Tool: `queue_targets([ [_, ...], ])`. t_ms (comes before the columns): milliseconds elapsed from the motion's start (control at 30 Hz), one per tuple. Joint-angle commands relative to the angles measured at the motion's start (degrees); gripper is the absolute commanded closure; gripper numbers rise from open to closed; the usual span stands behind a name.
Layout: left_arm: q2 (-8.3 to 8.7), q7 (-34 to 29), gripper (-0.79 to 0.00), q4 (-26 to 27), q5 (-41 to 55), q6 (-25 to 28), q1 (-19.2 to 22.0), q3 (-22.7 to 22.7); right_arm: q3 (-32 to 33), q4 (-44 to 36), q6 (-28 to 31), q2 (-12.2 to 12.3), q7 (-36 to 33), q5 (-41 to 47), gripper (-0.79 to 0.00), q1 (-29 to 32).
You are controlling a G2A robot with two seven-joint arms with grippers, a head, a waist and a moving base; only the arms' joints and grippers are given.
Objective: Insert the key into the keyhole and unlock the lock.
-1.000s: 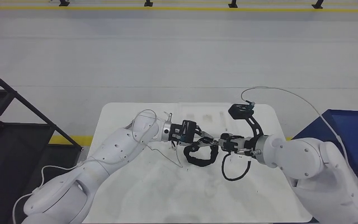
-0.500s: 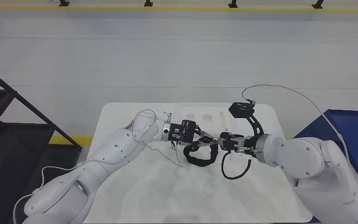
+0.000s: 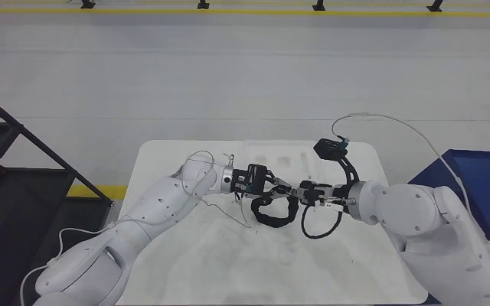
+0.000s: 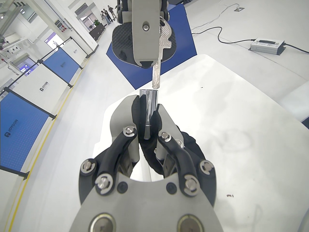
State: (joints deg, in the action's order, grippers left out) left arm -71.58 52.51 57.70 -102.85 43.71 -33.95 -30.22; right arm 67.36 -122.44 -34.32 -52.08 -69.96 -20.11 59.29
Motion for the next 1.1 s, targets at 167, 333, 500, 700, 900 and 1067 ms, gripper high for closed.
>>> queue_targets([
  [167, -0.02, 0.3, 0.0, 0.03, -0.74, 0.5, 0.1, -0.08, -0.48, 0.01, 0.12, 0.39, -0.12, -0.72, 0.0, -0.69],
  [333, 0.02, 0.48, 0.0, 0.27, -1.14, 0.97, 0.13, -0.21, -0.76, 0.19, 0.3, 0.65, -0.31, -0.79, 0.0, -1.13],
  [500, 0.12, 0.47, 0.0, 0.59, -1.38, 1.21, 0.1, -0.51, -1.46, 0.43, 0.48, 0.86, -0.48, -1.02, 0.0, -1.75],
  [700, 0.24, 0.33, 0.0, 0.74, -1.46, 1.72, -0.04, -0.83, -2.25, 0.68, 0.8, 1.0, -0.8, -0.68, 0.0, -2.81],
  [900, 0.21, 0.25, 0.0, 0.71, -1.39, 2.15, -0.07, -0.97, -3.19, 1.04, 0.9, 1.13, -0.9, -0.76, 0.0, -3.71],
  [1067, 0.15, 0.43, 0.0, 0.72, -1.39, 2.15, -0.1, -1.02, -3.73, 1.37, 0.72, 1.31, -0.72, -0.73, 0.0, -3.91],
])
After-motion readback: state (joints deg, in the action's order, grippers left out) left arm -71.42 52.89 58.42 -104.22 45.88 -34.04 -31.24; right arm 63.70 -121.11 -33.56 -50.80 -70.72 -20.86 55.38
